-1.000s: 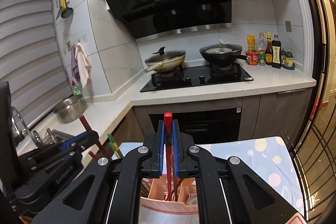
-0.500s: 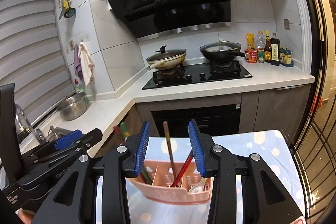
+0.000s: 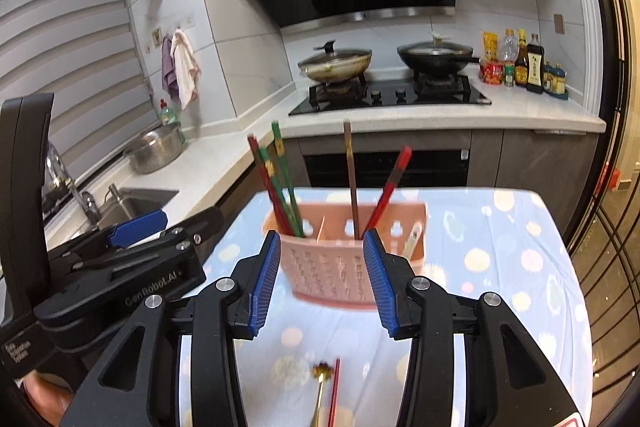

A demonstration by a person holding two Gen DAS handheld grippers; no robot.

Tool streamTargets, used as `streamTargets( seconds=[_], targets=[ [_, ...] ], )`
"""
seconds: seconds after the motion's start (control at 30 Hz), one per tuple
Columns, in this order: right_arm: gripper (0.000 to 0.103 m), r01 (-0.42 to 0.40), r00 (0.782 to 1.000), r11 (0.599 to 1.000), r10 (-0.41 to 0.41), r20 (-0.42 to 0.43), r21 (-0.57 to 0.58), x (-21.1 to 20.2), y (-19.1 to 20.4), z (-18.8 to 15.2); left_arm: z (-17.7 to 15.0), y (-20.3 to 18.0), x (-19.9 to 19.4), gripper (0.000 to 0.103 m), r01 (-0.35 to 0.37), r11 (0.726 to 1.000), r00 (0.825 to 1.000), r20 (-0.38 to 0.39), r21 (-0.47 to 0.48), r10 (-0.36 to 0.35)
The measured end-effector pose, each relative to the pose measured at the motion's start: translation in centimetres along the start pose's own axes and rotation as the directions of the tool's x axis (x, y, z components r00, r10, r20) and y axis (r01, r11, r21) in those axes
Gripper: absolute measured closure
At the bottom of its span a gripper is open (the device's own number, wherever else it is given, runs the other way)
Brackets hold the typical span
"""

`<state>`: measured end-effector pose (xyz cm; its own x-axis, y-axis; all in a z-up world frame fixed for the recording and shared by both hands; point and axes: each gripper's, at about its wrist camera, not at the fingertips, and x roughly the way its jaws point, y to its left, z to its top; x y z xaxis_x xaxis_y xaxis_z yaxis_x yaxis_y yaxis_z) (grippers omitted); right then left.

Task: Organize utensils
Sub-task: 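Open both tools to drop the chopsticks into the basket, then withdraw both open tools toward the last red chopstick and gold spoon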

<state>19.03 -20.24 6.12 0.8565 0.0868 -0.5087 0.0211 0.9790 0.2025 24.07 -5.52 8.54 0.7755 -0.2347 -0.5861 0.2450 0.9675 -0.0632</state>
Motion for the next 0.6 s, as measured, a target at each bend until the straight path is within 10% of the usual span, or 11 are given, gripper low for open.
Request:
streamTargets(
  seconds=[0.6],
  targets=[
    [0.06,0.053,0.955,0.998,-0.063,-0.291,-0.044,-2.7,0.2,-16.8,-14.5,1.4,0.2,0.036,-0.018,1.0,0.966,-0.259,0.011,0.02]
  ],
)
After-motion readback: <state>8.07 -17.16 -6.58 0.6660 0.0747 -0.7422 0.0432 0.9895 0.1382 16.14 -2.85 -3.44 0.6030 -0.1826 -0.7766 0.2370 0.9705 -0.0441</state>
